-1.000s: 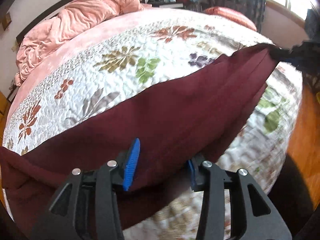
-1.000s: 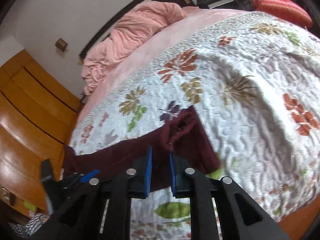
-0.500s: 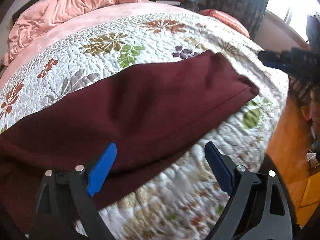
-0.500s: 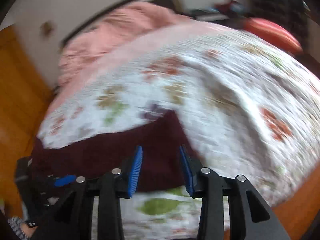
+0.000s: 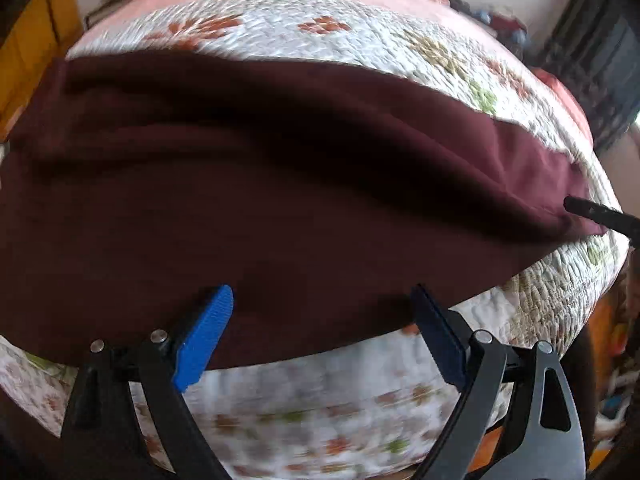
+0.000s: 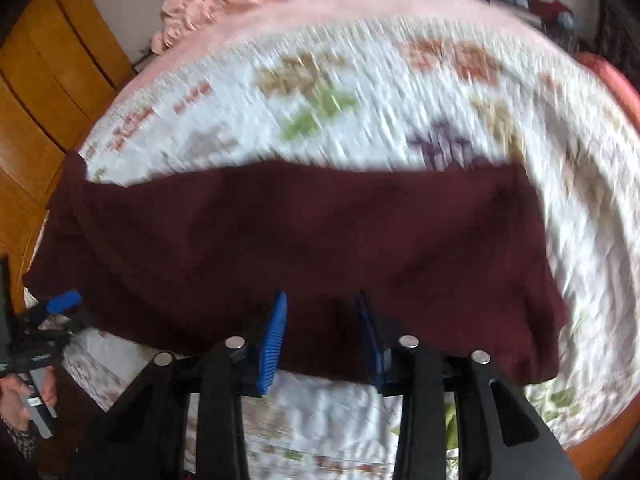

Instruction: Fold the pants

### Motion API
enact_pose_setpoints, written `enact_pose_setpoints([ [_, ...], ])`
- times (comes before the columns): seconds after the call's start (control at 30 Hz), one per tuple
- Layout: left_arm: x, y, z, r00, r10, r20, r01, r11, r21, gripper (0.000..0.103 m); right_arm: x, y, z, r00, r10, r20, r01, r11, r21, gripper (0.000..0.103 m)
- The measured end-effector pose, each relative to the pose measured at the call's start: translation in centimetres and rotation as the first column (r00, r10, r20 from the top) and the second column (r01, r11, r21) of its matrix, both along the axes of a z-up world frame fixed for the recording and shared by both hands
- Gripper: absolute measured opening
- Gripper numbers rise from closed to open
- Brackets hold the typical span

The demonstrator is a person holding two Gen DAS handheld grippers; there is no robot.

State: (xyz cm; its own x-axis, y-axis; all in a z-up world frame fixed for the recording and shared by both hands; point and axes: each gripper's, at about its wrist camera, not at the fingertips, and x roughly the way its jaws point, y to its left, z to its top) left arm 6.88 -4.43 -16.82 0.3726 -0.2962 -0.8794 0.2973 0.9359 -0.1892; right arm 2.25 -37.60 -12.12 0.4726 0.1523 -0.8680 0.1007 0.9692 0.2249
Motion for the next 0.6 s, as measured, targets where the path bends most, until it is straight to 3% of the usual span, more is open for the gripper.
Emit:
enact_pose_setpoints([
  [0.1,-0.4,2.0,1.3,0.999,0.05,0.021,-0.049,0.996,-0.075,0.09,1.4,4.2,3.1,0.984,0.155,0.094,-0.162,0.983,0.081,0.058],
  [0.23,-0.1,4.3,2.3,0.992,0.129,-0.006,-0.129,0.982,-0.141,0.09,4.9,12.5,4.2,0.915,0.38,0.136,-0.398,0.905,0.15,0.058],
  [0.33,-0.4,6.3,3.1,0.983,0.181,-0.001,-0.18,0.973,-0.142,0.09,7.9,18.4,3.2,0.863,0.497,0.092,-0.505,0.857,0.1,0.058],
  [0.43,-0.9,8.9,3.7,0.974,0.228,0.012,-0.225,0.966,-0.129,0.09,9.6,21.7,1.9,0.831,0.554,0.049,-0.556,0.829,0.052,0.06],
  [0.5,-1.3,10.9,4.1,0.967,0.253,0.009,-0.25,0.958,-0.142,0.09,10.3,23.0,1.0,0.827,0.562,0.014,-0.562,0.827,0.02,0.06],
  [0.53,-1.3,11.6,4.2,0.964,0.266,0.008,-0.262,0.953,-0.149,0.09,10.8,23.6,0.5,0.823,0.568,0.003,-0.568,0.823,0.016,0.056],
  [0.6,-1.4,13.0,4.4,0.957,0.292,0.005,-0.287,0.945,-0.158,0.09,11.4,24.1,0.2,0.823,0.568,-0.006,-0.568,0.823,0.028,0.026],
])
